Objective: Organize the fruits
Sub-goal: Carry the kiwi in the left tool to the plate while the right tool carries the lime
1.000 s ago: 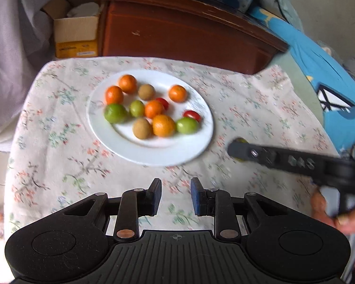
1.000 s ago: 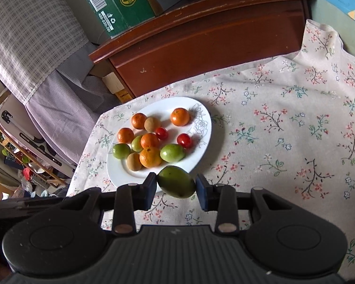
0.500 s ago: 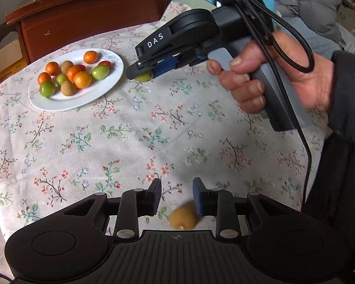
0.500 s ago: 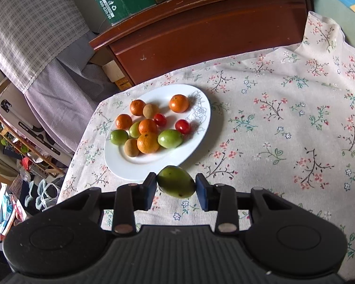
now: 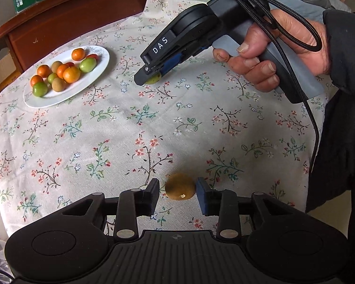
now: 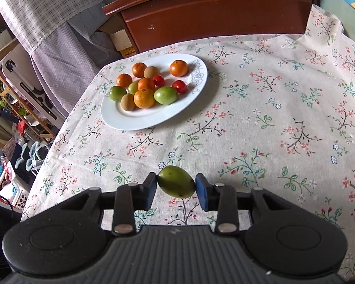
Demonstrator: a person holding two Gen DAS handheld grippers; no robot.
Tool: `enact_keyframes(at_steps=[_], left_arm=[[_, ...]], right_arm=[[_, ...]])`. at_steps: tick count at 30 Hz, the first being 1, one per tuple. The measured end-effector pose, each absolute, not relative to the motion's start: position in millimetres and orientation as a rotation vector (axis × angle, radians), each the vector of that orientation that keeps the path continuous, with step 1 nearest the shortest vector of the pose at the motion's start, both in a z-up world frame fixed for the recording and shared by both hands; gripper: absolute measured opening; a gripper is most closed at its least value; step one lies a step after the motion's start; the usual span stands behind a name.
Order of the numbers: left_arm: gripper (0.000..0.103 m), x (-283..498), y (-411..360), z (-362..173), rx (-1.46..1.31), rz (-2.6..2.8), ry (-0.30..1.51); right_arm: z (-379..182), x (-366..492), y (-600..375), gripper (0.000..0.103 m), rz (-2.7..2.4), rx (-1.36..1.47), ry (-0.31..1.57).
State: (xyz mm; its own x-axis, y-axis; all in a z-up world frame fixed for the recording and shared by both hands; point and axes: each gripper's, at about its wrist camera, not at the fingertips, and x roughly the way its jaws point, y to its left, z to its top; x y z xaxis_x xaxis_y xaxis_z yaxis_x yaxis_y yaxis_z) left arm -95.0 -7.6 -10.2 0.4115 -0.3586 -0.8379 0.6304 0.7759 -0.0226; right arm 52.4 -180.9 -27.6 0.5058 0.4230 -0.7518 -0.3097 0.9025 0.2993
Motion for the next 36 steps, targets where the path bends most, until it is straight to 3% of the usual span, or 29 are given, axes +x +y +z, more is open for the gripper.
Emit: enact_keyframes(at_steps=[18,36], left_arm=[[0.027,-91.5,-10.8,-13.6,0.342,-0.575,0.944],[0.027,51.1,41.7,27.3,0.098,-0.242,0.769]], right_arm=[[-24.3,56.8,-178.3,0.036,0.438,0.155,0.931],[5.5,99.4,-167.3,0.036,0.441,0.267,0.78]])
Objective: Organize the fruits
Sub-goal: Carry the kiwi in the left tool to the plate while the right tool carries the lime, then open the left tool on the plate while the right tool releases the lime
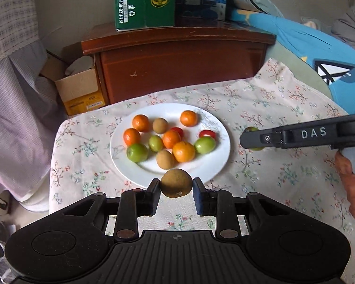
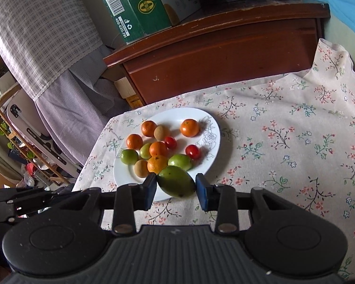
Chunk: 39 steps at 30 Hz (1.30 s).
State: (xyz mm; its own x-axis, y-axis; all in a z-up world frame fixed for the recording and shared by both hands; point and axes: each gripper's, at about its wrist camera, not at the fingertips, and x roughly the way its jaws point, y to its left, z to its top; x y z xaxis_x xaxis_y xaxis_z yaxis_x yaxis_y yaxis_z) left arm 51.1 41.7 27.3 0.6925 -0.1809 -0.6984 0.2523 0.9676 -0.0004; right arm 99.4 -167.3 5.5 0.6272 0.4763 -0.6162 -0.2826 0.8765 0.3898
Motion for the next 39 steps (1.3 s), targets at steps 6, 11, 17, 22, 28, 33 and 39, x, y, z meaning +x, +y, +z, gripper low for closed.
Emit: enact_keyframes(at_steps=[6,11,17,22,28,33,39], left_arm=[[0.027,83.6,47.1,20.7,0.035,-0.214,0.798],[0.027,104.1,49.5,10.3,0.035,-0.173,0.834],[0.027,118.8,55.4,2.6,-0.005,-0.136,0.882],[0.027,124.1,54.0,0.9,-0.016,-0.122,0.902],[0.029,124.9,48.1,4.0,-0.02,-0.123,0.896],[0.029,123.9,45.7,8.1,-0.021,-0.117,0.888],[0.032,122.7,46.9,13.8,-0.034,-0.104,0.884]], right_arm=[[-1.4,122.8,-157.2,0.036,0.443,0.279,0.78],[-5.9,137.6,-150.2,0.036,0.446,0.281,0.77],[-14.4,154.8,-144.7,0.036,0.439,0.3,0.774],[-17.6,165.2,-139.4,0.036,0.433,0.297,0.765],[-22.5,171.9,-138.2,0.038,0.399,0.306,0.775],[-21.3,170.4,-139.0,0.039,0.39,0.302,0.776],[-11.2,162.0,-141.3,0.046,0.376,0.288,0.769]])
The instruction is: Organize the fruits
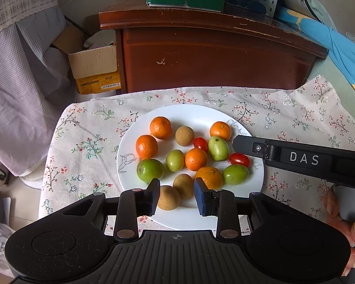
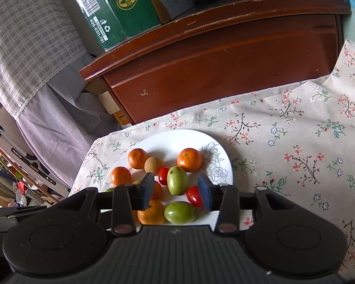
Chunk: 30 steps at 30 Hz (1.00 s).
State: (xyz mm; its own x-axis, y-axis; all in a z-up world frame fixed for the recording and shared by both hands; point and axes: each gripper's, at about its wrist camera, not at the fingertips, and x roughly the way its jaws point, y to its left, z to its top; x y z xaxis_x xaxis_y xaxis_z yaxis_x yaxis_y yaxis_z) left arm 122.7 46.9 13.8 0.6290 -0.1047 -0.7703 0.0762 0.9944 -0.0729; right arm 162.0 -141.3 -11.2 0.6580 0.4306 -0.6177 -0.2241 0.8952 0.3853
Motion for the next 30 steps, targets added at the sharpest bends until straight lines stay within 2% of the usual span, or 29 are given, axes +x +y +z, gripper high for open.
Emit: enact_keyframes(at_steps=[1,3,8,10,15,17,19,30], left_arm=[[0.038,122.3,47.2,14.5,-0.036,-0.1,0.887],[0.043,120.8,47.7,16.1,-0.035,-0.088,0.88],[0.047,117.3,48.0,20.5,-0.037,-0.074,0.883],[0.061,114.9,49.5,22.4,-0.046,-0.063,0.882],[0.081,107.4,51.3,28.1,-0.054,-0.034,0.869],[0.083,104.4,51.8,28.9,-0.056,-0.023,0.874],[0.084,100.9,52.6,29.0,-0.054,-0.014,0.878],[0.088,76.4,63.2,36.5,-0.057,0.061,0.885]], right_arm=[[-9.9,160.3,-142.1,0.048,0.372,0.285,0.77],[-6.8,155.3,-145.1,0.051,0.358,0.278,0.779],[-2.5,144.7,-152.0,0.053,0.323,0.265,0.806],[-1.4,140.7,-153.0,0.058,0.314,0.255,0.813],[0.9,126.8,-153.5,0.069,0.289,0.237,0.843],[2.4,120.1,-152.0,0.072,0.285,0.226,0.85],[4.5,115.0,-149.3,0.082,0.276,0.206,0.856],[24.1,93.6,-140.7,0.094,0.242,0.125,0.843]])
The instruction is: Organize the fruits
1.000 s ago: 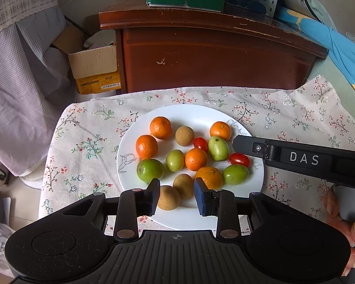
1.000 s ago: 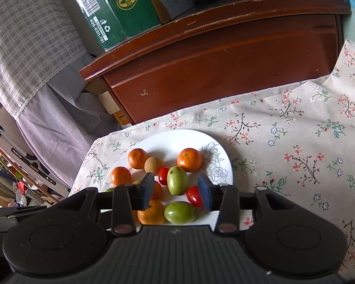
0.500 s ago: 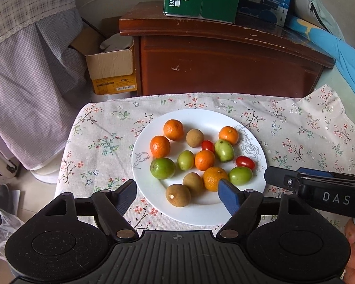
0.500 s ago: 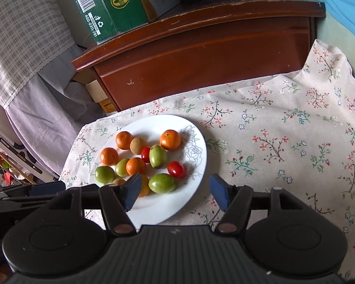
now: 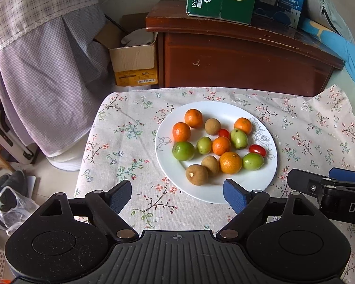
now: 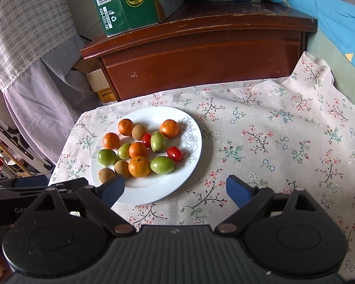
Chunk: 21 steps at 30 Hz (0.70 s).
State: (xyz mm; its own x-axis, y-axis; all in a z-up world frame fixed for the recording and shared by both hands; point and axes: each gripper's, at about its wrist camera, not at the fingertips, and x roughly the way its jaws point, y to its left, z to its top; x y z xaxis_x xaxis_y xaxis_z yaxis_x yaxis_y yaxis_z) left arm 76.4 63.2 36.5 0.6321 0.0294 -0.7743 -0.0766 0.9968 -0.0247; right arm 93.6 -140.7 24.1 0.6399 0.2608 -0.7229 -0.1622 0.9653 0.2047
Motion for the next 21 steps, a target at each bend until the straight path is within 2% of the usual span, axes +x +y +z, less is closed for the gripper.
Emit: enact_keyframes(at_steps=[3,21], left_arm=[[0.09,72.4,63.6,36.9,-0.043,0.086,0.889],[0.091,87.2,61.0,21.9,-0.006,0.184,0.965]], right_arm=[[24.9,91.6,-133.8,0.099,0.219,0.067,0.851],[5.7,112.5,-119.1,0.1,0.163,0.007,0.968]])
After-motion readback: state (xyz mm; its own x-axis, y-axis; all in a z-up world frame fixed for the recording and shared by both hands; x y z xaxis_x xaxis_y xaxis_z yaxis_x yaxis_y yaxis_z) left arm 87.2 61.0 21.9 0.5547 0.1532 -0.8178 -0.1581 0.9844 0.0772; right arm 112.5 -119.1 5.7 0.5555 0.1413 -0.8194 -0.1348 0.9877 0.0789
